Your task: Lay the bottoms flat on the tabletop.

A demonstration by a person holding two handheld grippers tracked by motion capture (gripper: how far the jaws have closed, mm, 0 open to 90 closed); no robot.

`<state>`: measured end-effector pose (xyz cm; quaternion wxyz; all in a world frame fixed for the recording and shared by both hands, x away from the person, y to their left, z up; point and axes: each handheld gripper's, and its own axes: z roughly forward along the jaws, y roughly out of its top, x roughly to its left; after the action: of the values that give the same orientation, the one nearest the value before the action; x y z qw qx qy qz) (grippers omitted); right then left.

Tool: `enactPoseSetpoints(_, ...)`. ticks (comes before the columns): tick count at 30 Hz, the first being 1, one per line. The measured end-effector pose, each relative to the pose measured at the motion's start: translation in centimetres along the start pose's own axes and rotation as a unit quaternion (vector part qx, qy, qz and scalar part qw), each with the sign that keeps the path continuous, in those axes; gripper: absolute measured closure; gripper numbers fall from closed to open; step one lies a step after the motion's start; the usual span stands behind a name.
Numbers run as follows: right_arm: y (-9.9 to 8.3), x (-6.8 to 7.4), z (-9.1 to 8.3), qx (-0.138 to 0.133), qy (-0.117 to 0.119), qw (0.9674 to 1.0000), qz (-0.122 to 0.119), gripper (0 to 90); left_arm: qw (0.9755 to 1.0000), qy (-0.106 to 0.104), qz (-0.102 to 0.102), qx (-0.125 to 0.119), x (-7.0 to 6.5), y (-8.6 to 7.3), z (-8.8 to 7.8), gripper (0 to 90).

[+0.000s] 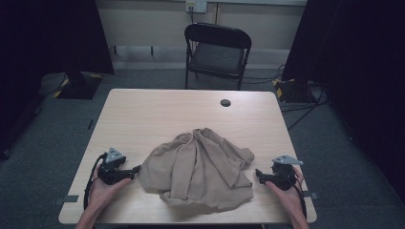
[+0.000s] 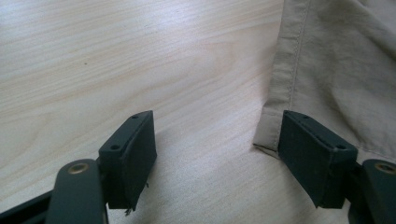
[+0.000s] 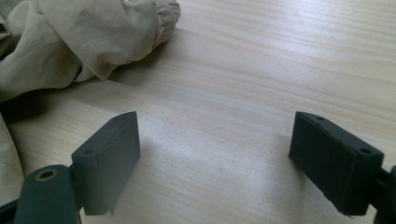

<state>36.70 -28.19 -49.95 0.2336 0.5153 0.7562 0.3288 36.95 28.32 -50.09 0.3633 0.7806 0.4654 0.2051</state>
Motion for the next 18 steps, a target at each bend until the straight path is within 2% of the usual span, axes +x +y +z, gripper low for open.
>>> enactPoseSetpoints(7,0.0,-0.1,0.0,-0.001,0.003,1.0,-0.002,15.4,1.0,0.001,-0.002,0.0,0.1,0.0,0.0,26.9)
enactPoseSetpoints(10,0.0,-0.1,0.0,-0.001,0.004,1.0,-0.002,15.9,0.9999,0.003,-0.012,0.0,0.0,0.1,0.0,26.9)
enactPoseSetpoints(12,0.0,-0.1,0.0,-0.001,0.006,1.0,-0.002,16.5,0.9999,0.003,-0.013,0.011,-0.1,0.2,-0.2,27.7)
enactPoseSetpoints(14,0.0,-0.1,-0.1,0.004,0.011,0.9999,-0.004,17.6,0.9994,-0.011,-0.025,0.02,-0.2,0.3,-0.5,29.4)
enactPoseSetpoints(15,0.1,-0.1,-0.2,0.004,0.012,0.9999,-0.006,21.1,0.9994,-0.012,-0.024,0.023,-0.3,0.3,-0.7,30.6)
enactPoseSetpoints(18,0.4,0.0,-0.5,0.0,0.028,0.9996,0.001,26.3,0.9982,-0.041,-0.035,0.028,-0.5,0.3,-1.0,34.7)
